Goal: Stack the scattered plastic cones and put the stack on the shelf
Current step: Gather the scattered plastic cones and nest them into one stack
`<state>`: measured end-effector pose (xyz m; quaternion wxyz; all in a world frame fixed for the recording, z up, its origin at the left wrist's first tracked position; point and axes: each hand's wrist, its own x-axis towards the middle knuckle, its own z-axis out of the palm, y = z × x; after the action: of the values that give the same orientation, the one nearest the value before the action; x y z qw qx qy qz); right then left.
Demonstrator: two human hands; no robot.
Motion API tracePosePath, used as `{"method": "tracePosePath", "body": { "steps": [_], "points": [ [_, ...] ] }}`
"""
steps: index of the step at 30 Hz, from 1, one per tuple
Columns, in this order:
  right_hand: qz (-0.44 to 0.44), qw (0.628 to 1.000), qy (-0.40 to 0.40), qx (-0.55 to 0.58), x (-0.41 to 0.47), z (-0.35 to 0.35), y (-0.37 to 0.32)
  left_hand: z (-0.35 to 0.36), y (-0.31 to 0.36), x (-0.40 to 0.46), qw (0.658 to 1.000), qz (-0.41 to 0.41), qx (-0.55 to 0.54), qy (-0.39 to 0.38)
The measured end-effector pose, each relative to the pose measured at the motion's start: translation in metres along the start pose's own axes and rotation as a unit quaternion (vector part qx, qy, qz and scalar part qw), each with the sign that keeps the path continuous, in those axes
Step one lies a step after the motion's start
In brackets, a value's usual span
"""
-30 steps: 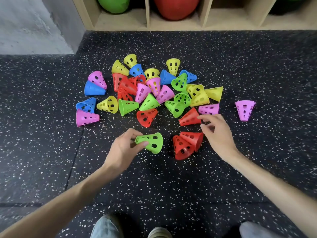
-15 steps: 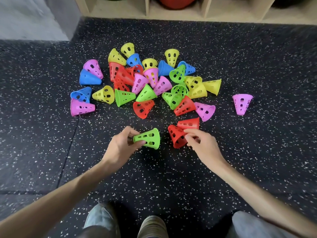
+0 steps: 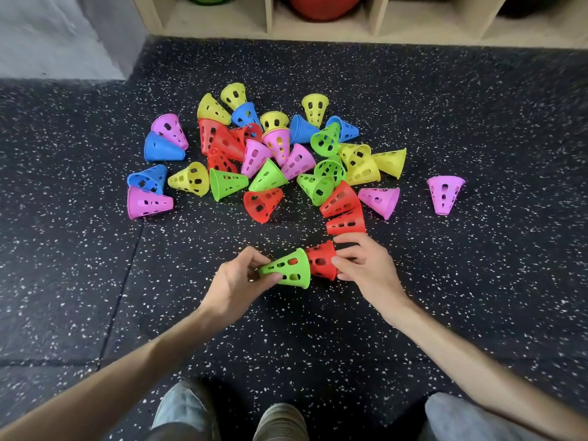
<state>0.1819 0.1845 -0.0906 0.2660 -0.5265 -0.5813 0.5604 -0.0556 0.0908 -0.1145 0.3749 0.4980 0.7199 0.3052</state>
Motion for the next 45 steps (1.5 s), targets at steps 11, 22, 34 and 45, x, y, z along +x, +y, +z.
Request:
{"method": "tracePosePath", "body": {
  "steps": [11, 22, 34, 45],
  "points": [
    [-0.007, 0.998, -0.061, -0.010, -0.004, 0.009, 0.001, 0.010, 0.002, 0.000, 0.999, 0.024, -0.002, -0.028],
    [-0.005, 0.997, -0.073, -0.009, -0.006, 0.008, -0.002, 0.013, 0.011, -0.003, 0.998, 0.042, 0.022, -0.035],
    [0.000, 0.999, -0.036, 0.005, -0.003, -0.001, 0.000, 0.010, -0.004, 0.002, 0.998, 0.023, 0.052, -0.029],
    [-0.024, 0.981, 0.115, -0.157, 0.060, -0.079, 0.006, 0.004, -0.007, 0.000, 0.998, 0.011, 0.063, -0.025]
  ]
}}
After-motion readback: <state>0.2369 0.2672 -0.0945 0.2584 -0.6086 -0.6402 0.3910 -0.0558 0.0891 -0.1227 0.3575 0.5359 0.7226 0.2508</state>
